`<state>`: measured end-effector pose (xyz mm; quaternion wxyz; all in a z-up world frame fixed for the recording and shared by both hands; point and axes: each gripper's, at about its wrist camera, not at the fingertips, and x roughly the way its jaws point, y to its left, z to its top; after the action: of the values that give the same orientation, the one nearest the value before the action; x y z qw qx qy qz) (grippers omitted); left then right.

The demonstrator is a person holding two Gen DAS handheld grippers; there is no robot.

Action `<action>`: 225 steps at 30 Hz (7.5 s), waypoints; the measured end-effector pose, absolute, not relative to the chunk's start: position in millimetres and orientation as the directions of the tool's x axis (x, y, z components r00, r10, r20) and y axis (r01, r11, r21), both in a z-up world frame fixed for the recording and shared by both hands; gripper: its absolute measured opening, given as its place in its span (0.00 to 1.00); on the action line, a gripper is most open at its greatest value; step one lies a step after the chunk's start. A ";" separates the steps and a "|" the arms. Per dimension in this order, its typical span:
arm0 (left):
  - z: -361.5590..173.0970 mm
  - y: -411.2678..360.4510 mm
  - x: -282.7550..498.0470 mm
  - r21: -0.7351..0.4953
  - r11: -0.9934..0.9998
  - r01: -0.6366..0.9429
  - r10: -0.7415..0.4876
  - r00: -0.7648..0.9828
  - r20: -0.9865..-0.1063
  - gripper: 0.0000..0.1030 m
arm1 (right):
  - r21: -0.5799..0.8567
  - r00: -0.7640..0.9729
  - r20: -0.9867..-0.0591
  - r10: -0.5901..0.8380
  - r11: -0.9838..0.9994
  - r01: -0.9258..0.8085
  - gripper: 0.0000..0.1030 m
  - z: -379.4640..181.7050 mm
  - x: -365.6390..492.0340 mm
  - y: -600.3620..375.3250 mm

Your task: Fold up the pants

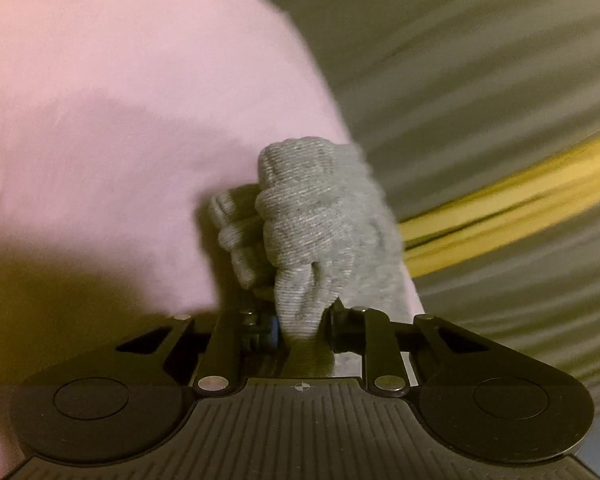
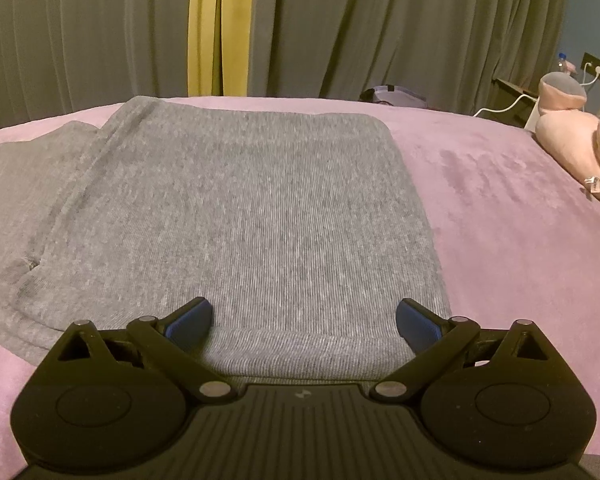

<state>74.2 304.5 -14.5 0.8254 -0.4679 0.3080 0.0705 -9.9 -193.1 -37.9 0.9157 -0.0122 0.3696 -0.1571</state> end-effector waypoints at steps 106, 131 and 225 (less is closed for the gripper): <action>-18.7 105.8 87.5 -0.177 0.893 -0.414 0.061 0.502 -0.862 0.89 | 0.471 0.847 -0.519 0.115 0.866 0.171 0.37 13.9 55.6 -200.0; 6.2 74.8 67.8 -0.387 0.922 0.018 -0.330 0.561 -0.759 0.92 | 0.492 0.795 -0.604 -0.062 0.756 0.433 0.62 -11.9 -9.2 -273.8; 10.9 25.7 95.1 -0.208 0.976 0.073 -0.217 0.461 -0.861 0.94 | 0.381 0.706 -0.707 0.028 0.857 0.348 0.97 -36.8 17.0 -309.9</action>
<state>95.1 25.7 10.9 0.8516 -0.0706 0.5123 -0.0851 17.0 -309.9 -36.8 0.8886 0.2522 0.3724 -0.0898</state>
